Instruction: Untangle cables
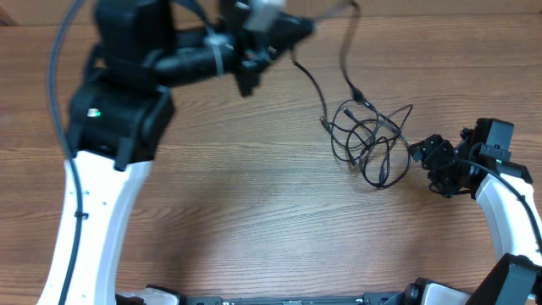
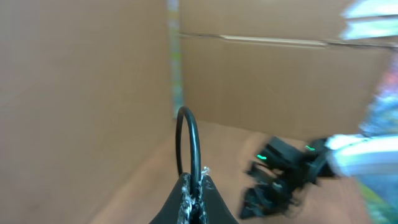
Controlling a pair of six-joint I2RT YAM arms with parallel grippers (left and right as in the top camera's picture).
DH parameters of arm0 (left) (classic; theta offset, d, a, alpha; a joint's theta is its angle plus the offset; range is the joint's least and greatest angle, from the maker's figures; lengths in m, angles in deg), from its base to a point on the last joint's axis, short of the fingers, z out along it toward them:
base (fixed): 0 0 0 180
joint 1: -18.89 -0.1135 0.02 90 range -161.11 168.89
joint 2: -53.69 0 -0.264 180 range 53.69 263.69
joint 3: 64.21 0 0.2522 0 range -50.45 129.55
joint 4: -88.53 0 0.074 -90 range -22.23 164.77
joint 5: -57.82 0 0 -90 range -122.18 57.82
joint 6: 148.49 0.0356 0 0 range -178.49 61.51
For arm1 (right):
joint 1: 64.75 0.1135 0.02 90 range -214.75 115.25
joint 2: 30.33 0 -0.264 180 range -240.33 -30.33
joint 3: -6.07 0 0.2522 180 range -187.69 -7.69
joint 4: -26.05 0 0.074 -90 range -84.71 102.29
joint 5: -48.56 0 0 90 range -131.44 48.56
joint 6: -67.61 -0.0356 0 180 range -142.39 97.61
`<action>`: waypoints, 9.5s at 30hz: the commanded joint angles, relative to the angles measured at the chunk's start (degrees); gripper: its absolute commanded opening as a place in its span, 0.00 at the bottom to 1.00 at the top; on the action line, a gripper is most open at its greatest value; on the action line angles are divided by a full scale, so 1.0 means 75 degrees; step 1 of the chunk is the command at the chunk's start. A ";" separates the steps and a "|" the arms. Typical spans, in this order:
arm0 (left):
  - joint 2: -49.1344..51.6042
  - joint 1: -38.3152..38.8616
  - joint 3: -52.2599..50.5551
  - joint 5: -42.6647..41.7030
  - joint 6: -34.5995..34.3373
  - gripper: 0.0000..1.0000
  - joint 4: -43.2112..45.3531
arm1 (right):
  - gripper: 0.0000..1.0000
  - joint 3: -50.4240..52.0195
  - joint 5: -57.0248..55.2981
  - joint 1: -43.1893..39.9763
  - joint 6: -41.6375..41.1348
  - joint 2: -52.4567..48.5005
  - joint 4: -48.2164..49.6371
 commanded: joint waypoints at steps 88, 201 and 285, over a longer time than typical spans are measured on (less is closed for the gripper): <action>0.2847 -0.4922 0.0638 0.3133 0.0163 1.00 -0.5082 | 1.00 0.0015 0.0586 -0.0006 0.1096 -0.0015 -0.0376; 0.3535 0.0711 0.8827 0.3095 -0.1227 0.04 -0.2649 | 1.00 0.0015 0.4095 -0.0006 0.2320 -0.0015 0.0213; 0.1979 -0.6286 0.7761 0.3850 -0.0644 0.04 -0.8486 | 1.00 0.0015 0.1256 0.5321 0.0597 -0.0023 0.2460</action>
